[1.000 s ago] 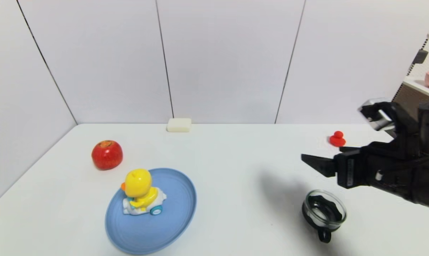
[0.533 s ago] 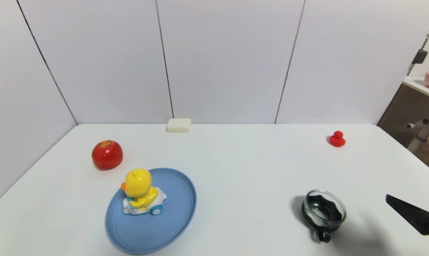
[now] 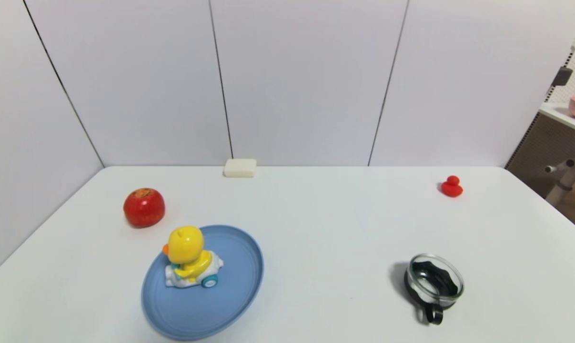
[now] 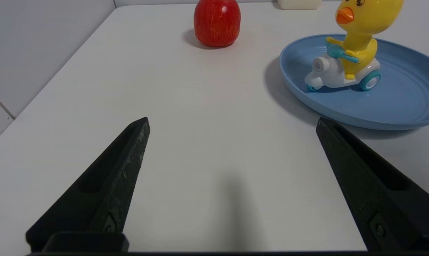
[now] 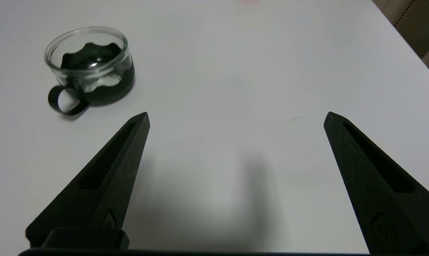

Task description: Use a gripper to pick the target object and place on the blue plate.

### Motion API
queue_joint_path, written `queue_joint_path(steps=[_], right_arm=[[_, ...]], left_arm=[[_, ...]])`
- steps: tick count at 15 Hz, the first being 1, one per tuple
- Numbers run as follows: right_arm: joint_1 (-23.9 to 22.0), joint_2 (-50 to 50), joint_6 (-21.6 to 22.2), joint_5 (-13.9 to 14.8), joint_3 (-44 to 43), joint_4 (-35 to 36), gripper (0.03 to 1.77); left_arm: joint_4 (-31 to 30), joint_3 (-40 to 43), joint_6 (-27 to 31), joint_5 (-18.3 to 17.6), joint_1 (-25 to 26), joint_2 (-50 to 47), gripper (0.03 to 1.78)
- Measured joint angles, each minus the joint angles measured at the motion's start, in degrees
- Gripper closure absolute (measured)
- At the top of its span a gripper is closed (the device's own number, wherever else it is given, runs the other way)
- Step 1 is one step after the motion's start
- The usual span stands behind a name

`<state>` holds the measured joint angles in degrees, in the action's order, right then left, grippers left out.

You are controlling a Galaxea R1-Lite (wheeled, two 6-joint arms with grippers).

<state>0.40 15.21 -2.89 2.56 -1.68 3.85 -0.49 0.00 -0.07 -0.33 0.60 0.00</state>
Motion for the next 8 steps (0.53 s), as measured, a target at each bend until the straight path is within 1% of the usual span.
queue_joint_path(steps=[2, 3, 6, 8], right_arm=[[-0.2, -6.2, 0.3, -2.1, 1.1, -2.7, 0.11], [-0.2, -8.9, 0.7, -2.6, 1.3, -3.3, 0.11], [-0.2, -13.6, 4.3, -2.7, 1.6, -3.7, 0.11], [-0.3, -14.7, 4.6, -2.7, 1.6, -3.8, 0.11]], left_arm=[[0.0, 0.0, 0.0, 0.0, 0.0, 0.0, 0.12], [0.0, 0.0, 0.0, 0.0, 0.0, 0.0, 0.12], [0.0, 0.0, 0.0, 0.0, 0.0, 0.0, 0.12], [0.0, 0.0, 0.0, 0.0, 0.0, 0.0, 0.12]])
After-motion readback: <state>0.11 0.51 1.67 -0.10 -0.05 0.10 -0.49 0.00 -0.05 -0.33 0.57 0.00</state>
